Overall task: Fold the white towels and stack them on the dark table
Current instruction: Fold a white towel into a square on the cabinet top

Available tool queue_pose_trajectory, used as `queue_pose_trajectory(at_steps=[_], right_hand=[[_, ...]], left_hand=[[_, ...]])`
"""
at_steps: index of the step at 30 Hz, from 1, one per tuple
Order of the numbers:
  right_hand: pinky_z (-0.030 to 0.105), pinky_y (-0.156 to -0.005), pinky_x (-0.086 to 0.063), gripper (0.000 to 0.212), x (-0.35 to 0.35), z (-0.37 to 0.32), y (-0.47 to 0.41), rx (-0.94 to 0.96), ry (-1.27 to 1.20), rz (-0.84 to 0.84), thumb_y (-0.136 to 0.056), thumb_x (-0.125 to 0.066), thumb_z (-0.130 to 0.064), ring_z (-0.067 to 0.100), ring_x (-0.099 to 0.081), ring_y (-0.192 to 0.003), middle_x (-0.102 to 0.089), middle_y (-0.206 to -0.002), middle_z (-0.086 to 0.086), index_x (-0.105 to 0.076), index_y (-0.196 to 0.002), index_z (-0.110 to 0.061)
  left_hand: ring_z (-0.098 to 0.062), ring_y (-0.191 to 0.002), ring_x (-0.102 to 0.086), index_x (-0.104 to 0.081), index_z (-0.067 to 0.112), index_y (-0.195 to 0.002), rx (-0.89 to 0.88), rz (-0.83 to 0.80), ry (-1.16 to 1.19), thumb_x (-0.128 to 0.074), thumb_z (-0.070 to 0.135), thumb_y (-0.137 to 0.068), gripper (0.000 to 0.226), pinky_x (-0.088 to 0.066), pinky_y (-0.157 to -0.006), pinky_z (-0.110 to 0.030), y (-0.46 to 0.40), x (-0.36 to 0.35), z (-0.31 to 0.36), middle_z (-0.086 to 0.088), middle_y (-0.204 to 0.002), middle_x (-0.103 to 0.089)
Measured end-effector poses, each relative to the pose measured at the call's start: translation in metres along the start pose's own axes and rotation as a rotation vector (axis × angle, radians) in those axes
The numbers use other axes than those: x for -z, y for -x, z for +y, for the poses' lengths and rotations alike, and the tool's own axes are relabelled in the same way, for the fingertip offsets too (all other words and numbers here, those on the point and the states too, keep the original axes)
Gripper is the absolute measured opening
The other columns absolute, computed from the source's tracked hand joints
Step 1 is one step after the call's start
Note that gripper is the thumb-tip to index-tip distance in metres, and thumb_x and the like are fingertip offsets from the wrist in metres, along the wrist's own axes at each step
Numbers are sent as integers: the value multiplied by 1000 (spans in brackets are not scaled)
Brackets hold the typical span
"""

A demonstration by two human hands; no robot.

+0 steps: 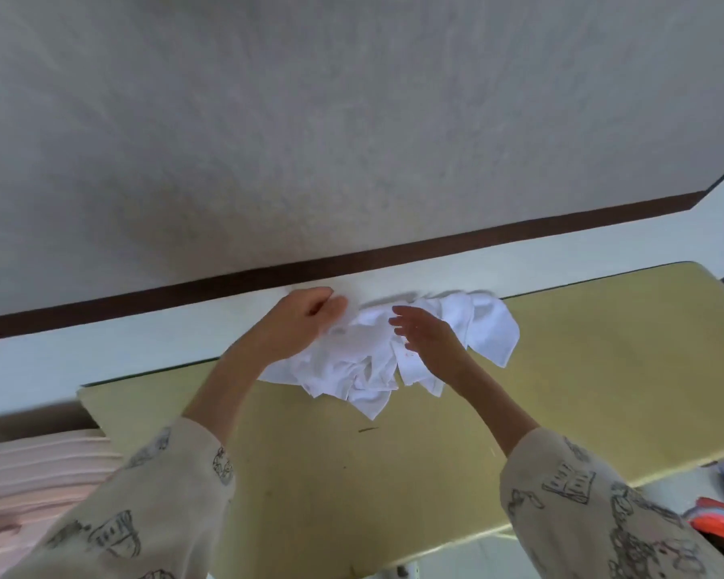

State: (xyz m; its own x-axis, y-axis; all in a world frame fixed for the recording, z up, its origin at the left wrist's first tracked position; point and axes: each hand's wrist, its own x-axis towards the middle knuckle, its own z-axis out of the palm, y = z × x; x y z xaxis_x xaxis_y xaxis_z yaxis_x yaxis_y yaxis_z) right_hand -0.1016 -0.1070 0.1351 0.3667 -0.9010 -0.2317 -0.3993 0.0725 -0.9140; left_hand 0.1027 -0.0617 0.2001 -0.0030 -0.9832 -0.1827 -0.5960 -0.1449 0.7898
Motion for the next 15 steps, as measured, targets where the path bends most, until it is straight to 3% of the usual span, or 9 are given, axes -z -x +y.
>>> queue_pose_trajectory(at_steps=[3, 7, 11, 15], right_hand=[[21, -96, -41, 45, 10, -43, 6, 134, 5, -119, -94, -50, -5, 11, -47, -117, -49, -129, -3, -40, -137, -16], [25, -98, -39, 50, 11, -70, 24, 123, 174, -246, -90, -59, -17, 14, -43, -125, -47, -136, -2, -41, -137, -19], [25, -85, -43, 27, 19, -64, 50, 117, 226, -277, -90, -59, -23, 16, -57, -94, -65, -103, 8, -60, -111, -7], [17, -61, -36, 21, 45, -33, 67, 75, 227, -189, -94, -53, -26, 10, -48, -65, -52, -67, -3, -56, -78, -13]], left_hand=[[-5, -52, -31, -43, 11, -66, -104, -20, -89, -44, 32, -95, 36, -25, -50, -17, 17, 17, 43, 5, -59, -35], [-10, -64, -40, -53, 4, -82, -174, -22, -56, -42, 35, -96, 35, -32, -63, -25, 39, 25, 77, 0, -70, -44], [-11, -66, -42, -56, 8, -84, -164, 96, -7, -43, 34, -96, 31, -33, -66, -28, 51, 22, 96, 1, -70, -45], [-9, -63, -38, -53, 16, -75, -136, 237, 37, -42, 31, -96, 29, -31, -62, -24, 57, 13, 106, 3, -68, -42]])
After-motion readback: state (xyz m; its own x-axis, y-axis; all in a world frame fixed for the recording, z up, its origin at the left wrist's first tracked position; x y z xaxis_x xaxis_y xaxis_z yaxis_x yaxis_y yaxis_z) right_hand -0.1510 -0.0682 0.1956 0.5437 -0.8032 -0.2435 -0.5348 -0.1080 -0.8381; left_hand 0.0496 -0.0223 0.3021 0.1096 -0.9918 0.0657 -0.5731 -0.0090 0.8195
